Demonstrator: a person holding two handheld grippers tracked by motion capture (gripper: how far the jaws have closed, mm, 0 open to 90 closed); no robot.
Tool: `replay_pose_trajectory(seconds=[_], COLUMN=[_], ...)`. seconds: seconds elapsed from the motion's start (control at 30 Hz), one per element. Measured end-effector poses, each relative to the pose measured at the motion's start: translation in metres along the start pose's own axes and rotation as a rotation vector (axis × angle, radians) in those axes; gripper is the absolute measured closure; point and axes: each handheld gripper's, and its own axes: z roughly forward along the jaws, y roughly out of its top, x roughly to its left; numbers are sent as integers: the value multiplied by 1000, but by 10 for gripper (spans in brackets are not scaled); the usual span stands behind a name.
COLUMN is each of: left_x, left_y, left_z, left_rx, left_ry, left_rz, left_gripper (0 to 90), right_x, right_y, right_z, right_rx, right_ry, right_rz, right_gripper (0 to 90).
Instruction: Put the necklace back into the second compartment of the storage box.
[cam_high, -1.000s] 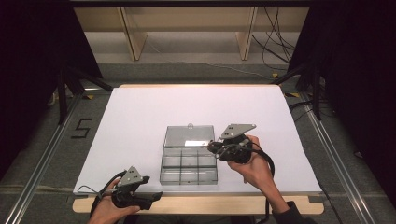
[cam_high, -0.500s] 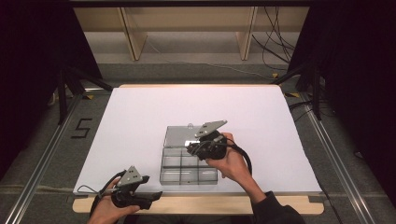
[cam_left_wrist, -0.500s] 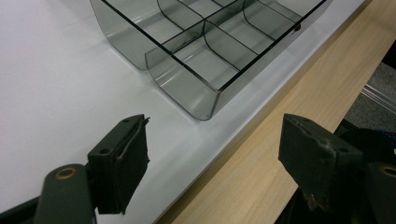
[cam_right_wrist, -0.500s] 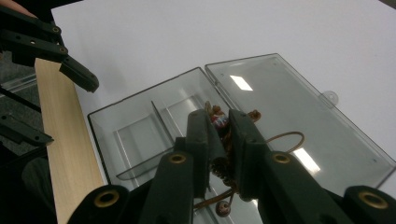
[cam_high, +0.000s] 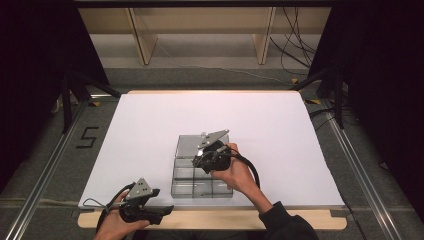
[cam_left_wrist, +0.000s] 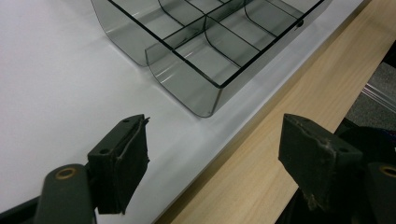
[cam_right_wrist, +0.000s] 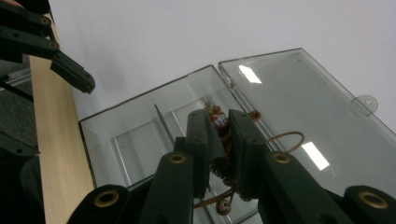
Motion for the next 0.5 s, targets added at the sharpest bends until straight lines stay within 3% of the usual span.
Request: replay_pose_trajectory(seconds=[0.27, 0.3, 0.33, 0.5], left_x=[-1, -2, -1, -2], left_y=[0, -1, -1, -2], left_z=[1, 2, 2, 3], left_rx=[-3, -12, -4, 4], left_ry=[-9, -11, -4, -14], left_rz=[11, -13, 2, 1], left_gripper=[233, 233, 233, 233], right_x=[-5, -5, -6, -8], right_y=[-8, -9, -10, -12], right_z=[12, 12, 14, 18], right_rx=[27, 39, 33, 57], right_ry=[1, 8, 3, -5], right_rz=[8, 16, 20, 16], right_gripper=[794, 793, 793, 793])
